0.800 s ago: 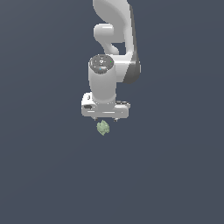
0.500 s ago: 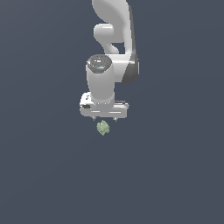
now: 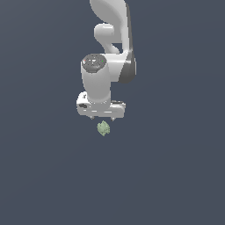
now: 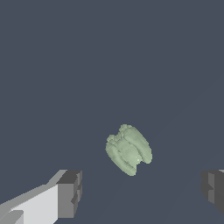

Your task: Pick up the object and move it to a goal position.

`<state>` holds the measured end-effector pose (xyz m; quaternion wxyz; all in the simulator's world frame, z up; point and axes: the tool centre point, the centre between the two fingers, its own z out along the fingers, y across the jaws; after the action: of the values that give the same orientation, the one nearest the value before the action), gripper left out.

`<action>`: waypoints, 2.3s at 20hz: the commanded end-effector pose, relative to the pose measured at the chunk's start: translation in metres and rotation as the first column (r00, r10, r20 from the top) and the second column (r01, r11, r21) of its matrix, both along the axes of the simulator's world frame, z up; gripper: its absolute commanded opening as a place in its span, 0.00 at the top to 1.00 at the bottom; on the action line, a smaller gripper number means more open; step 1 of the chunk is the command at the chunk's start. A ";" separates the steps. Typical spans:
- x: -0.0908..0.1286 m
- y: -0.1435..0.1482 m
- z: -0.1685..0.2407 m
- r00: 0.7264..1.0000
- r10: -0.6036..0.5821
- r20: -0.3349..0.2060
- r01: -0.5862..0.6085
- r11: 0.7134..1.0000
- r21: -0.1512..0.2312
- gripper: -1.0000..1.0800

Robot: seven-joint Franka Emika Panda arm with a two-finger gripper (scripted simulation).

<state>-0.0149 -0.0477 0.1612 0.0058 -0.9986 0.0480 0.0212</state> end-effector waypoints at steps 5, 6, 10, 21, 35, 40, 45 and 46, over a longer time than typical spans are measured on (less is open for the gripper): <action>-0.001 0.000 -0.005 0.999 -0.054 0.001 0.054 0.999 -0.001 0.04; -0.001 0.000 -0.006 0.998 -0.067 0.002 0.067 0.998 -0.002 0.04; -0.003 0.001 -0.012 0.991 -0.134 0.004 0.134 0.991 -0.003 0.04; -0.009 0.000 -0.035 0.914 -0.405 0.015 0.405 0.914 -0.010 0.04; -0.018 -0.002 -0.062 0.720 -0.693 0.035 0.694 0.720 -0.014 0.04; -0.020 -0.003 -0.067 0.671 -0.741 0.039 0.741 0.671 -0.014 0.04; -0.021 -0.004 -0.069 0.647 -0.762 0.042 0.763 0.647 -0.014 0.04; -0.021 -0.004 -0.070 0.645 -0.763 0.042 0.764 0.645 -0.014 0.04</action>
<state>-0.0357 -0.0511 0.0921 0.0000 -0.8874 0.4611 0.0004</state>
